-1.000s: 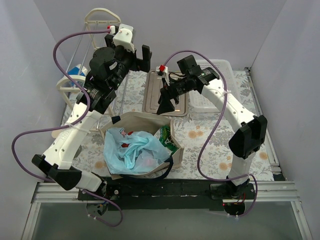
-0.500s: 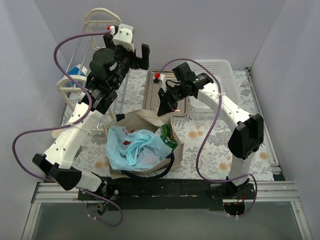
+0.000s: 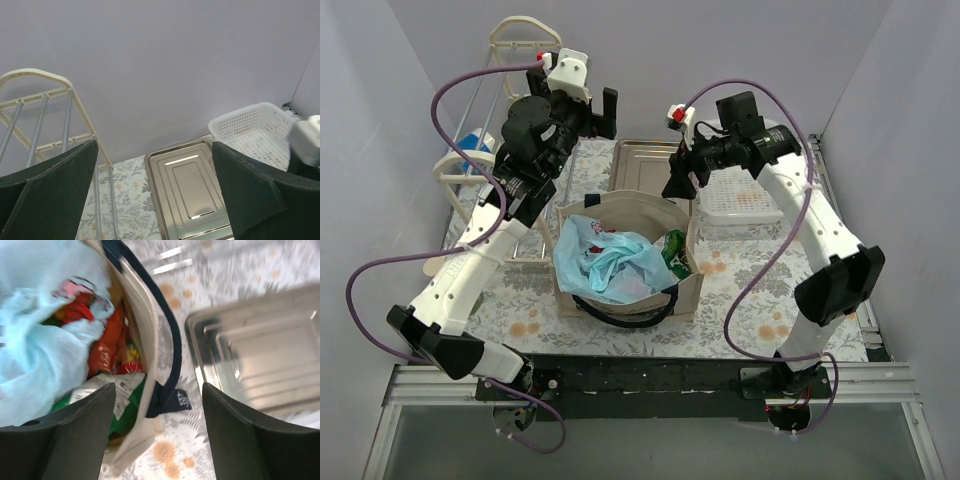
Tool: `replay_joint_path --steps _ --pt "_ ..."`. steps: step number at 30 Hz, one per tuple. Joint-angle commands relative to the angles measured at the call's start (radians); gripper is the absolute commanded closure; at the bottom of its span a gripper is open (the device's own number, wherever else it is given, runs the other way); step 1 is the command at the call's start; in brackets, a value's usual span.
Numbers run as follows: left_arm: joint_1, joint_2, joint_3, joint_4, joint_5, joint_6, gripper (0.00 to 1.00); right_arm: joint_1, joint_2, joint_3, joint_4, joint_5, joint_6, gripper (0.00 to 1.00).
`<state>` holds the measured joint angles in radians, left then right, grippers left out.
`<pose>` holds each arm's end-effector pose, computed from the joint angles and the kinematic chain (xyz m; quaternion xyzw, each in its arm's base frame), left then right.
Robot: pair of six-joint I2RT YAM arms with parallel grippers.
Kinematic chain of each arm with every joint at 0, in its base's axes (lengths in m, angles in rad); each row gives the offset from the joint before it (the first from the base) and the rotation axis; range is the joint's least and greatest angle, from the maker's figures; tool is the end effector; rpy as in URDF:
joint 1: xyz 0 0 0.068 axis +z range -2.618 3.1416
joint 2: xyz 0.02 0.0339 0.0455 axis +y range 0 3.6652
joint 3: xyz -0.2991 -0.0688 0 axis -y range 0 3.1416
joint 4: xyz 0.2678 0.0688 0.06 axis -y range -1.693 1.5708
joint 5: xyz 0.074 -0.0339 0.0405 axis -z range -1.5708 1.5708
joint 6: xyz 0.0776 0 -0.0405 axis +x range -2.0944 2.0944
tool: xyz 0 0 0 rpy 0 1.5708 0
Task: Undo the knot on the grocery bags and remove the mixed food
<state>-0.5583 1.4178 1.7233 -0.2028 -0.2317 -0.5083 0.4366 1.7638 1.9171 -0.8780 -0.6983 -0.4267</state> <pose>0.3152 -0.1759 0.5622 -0.0692 0.6673 -0.3082 0.6744 0.3711 0.2282 0.4188 -0.4860 0.7195 0.3138 0.3842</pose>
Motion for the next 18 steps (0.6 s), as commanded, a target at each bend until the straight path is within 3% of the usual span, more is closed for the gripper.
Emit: replay_joint_path --steps 1,6,12,18 --pt "0.009 0.007 0.053 0.008 -0.052 0.025 0.02 0.112 -0.162 0.077 0.085 -0.052 -0.127 0.21" --pt "0.012 0.030 0.073 0.012 -0.055 0.040 0.02 0.252 -0.110 0.092 0.042 -0.064 -0.245 0.15" --pt "0.047 0.040 0.056 0.114 -0.044 0.139 0.02 0.356 0.112 0.324 -0.254 -0.058 -0.366 0.09" --pt "0.078 0.012 0.044 0.112 -0.044 0.105 0.02 0.373 0.151 0.231 -0.337 -0.003 -0.440 0.06"
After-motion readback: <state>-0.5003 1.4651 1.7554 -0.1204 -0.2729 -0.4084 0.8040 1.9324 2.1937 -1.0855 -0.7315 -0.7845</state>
